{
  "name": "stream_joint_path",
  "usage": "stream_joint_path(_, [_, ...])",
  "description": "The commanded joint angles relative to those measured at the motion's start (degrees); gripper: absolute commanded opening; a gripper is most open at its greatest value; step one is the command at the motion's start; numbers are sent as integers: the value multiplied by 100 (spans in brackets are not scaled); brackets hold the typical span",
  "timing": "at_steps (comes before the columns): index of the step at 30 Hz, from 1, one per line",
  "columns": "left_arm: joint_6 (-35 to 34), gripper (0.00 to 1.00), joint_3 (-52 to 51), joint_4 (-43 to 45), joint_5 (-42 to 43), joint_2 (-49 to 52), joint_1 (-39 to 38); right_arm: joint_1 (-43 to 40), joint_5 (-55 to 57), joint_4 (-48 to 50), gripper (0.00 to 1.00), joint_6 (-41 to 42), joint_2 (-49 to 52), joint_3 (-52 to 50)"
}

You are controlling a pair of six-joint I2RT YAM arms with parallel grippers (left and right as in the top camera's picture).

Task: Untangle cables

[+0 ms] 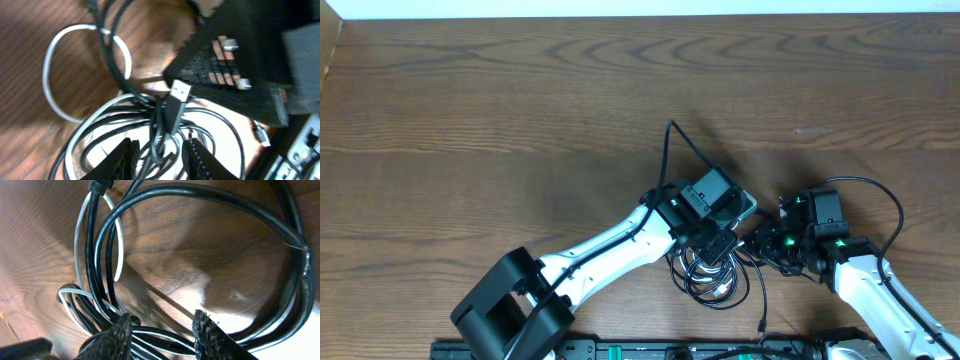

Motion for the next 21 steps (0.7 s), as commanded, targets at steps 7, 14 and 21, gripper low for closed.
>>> stream_joint_path(7, [-828,33,-205,-48,-280,92,35,63,57,13,37,-26,-13,-31])
stream_joint_path(14, [-1027,33,-487,118,-380,92,22,63,59,15,37,-28,-13,-31])
stream_joint_path(21, [-1027,24,-492,402,-640,92,22,63,57,13,38,-26,-13,-31])
